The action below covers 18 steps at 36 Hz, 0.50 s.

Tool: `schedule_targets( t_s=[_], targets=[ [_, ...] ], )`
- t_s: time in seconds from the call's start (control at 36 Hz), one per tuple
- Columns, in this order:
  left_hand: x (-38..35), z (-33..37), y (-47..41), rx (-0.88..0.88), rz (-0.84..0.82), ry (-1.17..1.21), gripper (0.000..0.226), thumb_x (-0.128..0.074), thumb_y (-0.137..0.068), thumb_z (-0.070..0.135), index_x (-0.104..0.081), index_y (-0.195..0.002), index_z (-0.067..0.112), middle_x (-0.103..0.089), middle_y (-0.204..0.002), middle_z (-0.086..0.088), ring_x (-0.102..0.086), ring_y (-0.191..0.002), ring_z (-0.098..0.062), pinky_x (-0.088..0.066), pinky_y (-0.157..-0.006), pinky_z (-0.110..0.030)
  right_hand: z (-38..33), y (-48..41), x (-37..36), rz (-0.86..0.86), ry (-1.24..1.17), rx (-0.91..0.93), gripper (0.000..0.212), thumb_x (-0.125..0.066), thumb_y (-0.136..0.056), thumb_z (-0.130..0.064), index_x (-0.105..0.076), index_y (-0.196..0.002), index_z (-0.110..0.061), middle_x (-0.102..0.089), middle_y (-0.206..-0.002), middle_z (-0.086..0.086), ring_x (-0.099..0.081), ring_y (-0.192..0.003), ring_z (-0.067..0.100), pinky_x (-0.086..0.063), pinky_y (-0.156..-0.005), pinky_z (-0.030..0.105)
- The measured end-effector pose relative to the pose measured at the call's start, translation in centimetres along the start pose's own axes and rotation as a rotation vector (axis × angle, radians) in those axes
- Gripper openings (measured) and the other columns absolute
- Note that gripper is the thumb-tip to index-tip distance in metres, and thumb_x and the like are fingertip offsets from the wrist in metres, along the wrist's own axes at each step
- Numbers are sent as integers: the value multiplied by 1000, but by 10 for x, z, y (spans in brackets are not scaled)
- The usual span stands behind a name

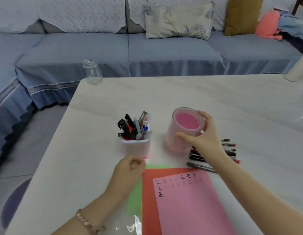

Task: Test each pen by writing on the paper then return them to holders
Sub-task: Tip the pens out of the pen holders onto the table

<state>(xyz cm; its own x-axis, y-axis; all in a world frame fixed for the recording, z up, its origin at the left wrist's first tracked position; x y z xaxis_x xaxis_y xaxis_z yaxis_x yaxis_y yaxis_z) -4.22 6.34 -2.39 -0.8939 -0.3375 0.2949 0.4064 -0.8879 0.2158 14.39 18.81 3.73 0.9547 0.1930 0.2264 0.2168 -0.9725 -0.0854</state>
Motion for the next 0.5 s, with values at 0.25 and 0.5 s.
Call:
schedule_targets(
  t_s=[0.25, 0.5],
  targets=[
    [47, 8, -35, -68, 123, -33, 93, -82, -68, 14, -23, -140, 19, -30, -133, 10, -35, -120, -5, -34, -99, -25, 26, -3, -50, -49, 51, -57, 92, -85, -56, -2, -33, -131, -15, -45, -120, -3, -47, -111, 12, -40, -103, 37],
    [33, 36, -57, -158, -77, 162, 70, -85, -58, 2, -45, -114, 15, -65, -86, 5, -63, -73, 3, -46, -69, -9, 7, 20, -40, -42, 421, 108, 97, -80, -67, -15, -19, -143, -13, -27, -143, 3, -22, -137, 20, -20, -111, 29]
  ],
)
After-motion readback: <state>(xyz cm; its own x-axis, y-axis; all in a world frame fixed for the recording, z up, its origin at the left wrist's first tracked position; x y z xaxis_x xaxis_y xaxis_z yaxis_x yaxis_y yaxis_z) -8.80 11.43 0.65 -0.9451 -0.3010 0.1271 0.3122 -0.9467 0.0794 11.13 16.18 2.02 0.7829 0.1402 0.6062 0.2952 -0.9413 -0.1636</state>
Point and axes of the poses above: each hand's wrist, its own y-axis away from the middle knuckle, its own x-axis out of the back of the hand, z = x × y, the point moved 3 cm from there along -y, towards the middle knuckle
